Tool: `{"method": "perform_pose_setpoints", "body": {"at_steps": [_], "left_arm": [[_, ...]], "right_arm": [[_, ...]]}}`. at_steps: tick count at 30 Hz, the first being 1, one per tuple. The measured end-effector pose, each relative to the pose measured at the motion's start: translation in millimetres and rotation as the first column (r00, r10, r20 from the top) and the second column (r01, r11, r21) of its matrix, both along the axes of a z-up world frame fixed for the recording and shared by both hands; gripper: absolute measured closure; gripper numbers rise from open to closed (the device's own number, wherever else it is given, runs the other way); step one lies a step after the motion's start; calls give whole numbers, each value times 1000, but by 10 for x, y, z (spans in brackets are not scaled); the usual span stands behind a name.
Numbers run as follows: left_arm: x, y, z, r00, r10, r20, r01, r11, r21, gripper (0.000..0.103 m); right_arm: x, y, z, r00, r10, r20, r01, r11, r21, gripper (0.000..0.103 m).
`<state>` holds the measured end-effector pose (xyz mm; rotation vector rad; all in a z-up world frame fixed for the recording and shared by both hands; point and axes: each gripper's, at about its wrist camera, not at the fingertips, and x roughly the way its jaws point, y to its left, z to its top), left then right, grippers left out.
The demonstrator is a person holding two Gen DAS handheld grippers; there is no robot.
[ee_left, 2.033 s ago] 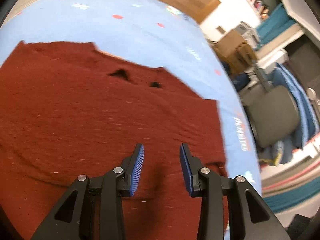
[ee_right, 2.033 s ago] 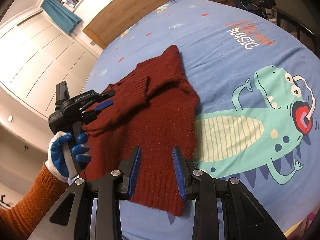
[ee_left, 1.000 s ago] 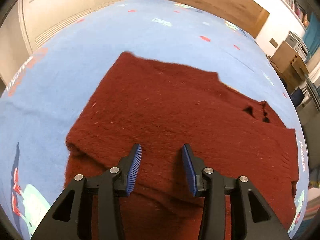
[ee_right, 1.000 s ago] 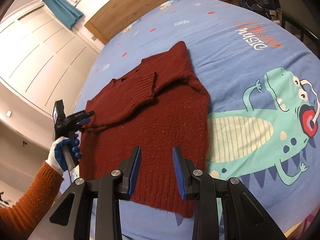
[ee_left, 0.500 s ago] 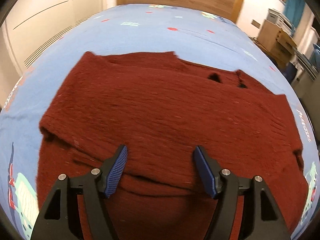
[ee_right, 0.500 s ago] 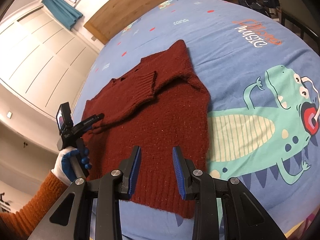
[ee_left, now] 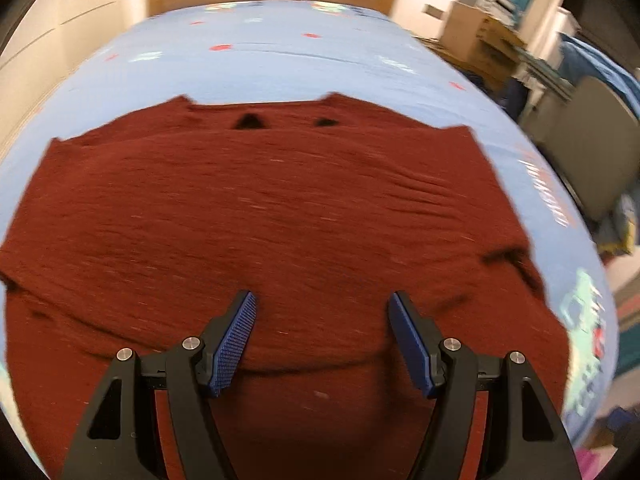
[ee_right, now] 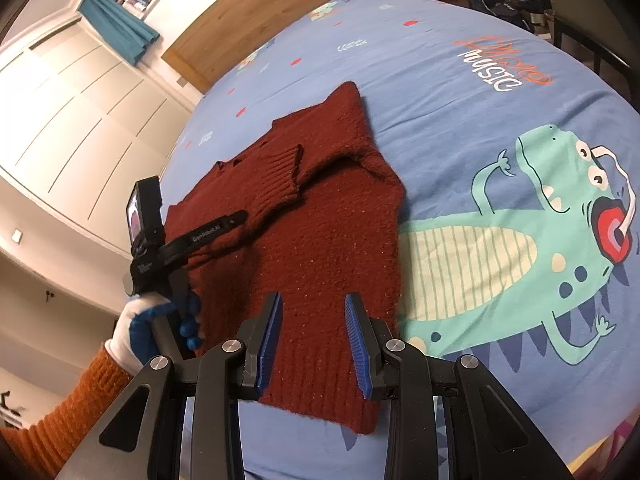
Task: Fold small clothes
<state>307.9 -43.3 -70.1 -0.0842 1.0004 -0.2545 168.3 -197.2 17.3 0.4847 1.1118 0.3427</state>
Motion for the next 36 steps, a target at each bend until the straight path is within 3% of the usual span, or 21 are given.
{"method": "perform_pose_setpoints", "body": {"at_steps": [4,14,25,36], "left_arm": [[-108,-48,101,998,-65,26,64,998,11,41],[-588,202,398,993,-87,80,84,996,41,41],[-1201,715,641,996,-24,90,18,998,64,40],[-1776,1373,865,990,93,104,-97,995,37,39]], "right_arm": [[-22,-13,30,1000,-2,5,2,1000,-1,70],[-161,-34,273,999,-13,51,14,1000,-12,70],[-492,67,516,996,-15,94,14,1000,3,70],[-815,142,641,993,-8,121,10,1000,-14,70]]}}
